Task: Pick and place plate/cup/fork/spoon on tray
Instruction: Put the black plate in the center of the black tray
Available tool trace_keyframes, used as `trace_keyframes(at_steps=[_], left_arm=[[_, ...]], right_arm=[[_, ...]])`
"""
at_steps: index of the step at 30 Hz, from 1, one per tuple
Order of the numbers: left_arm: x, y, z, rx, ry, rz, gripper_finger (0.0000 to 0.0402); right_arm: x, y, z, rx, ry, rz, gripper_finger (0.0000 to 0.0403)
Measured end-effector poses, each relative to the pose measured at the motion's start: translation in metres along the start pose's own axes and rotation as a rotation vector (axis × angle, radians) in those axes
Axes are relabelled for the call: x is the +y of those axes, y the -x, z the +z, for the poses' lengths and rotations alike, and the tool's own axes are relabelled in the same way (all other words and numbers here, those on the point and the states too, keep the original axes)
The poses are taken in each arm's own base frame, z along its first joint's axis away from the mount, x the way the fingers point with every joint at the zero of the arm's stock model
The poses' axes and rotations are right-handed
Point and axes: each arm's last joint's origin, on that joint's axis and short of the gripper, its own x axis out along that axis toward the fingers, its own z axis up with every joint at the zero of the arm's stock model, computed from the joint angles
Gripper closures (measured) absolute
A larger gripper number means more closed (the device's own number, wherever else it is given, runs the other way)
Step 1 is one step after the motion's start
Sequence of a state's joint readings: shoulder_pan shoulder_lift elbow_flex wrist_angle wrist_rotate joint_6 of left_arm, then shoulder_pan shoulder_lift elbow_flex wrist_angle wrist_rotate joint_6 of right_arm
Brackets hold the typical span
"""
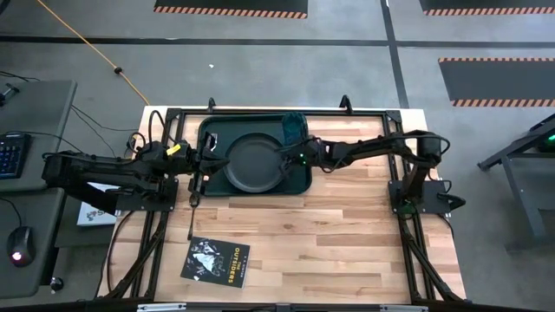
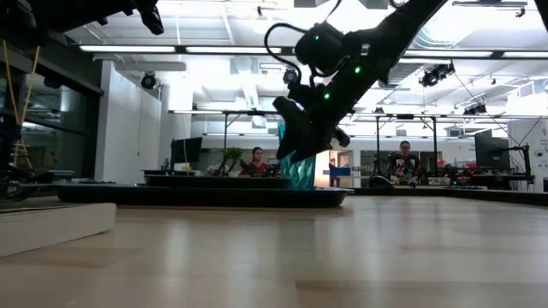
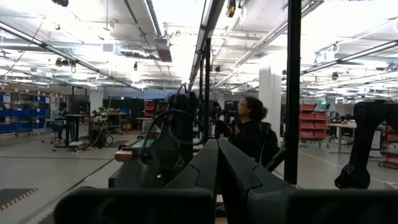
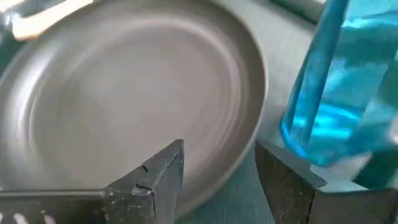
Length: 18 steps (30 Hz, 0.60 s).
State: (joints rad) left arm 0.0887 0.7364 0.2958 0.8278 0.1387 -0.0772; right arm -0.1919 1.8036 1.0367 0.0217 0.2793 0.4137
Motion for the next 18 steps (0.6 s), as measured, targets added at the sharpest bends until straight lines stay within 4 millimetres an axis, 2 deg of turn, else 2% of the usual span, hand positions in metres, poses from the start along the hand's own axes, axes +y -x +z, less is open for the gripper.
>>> trace_keyframes(at_steps=[4, 7, 11, 13, 14, 18], left_arm=[[0.0, 0.0, 0.0, 0.0, 0.001, 0.0, 0.0401], [0.0, 0.0, 0.0, 0.001, 0.019, 0.0, 0.0401], [0.0, 0.0, 0.0, 0.001, 0.025, 0.0, 0.0401], [0.0, 0.0, 0.0, 0.001, 0.025, 0.0, 0.0401], [0.0, 0.0, 0.0, 0.0, 0.024, 0.0, 0.0401], [0.0, 0.0, 0.0, -0.001, 0.018, 0.0, 0.0402]], right_arm=[[0.012, 0.013, -0.011, 0.079, 0.09, -0.003, 0.0224], [0.018, 0.017, -0.025, 0.13, 0.14, -0.024, 0.0252], [0.018, 0.018, -0.046, 0.153, 0.151, -0.074, 0.033], [0.017, 0.016, -0.049, 0.14, 0.131, -0.069, 0.0379], [0.017, 0.015, -0.051, 0.128, 0.123, -0.061, 0.039], [0.019, 0.014, -0.045, 0.062, 0.089, -0.025, 0.0383]])
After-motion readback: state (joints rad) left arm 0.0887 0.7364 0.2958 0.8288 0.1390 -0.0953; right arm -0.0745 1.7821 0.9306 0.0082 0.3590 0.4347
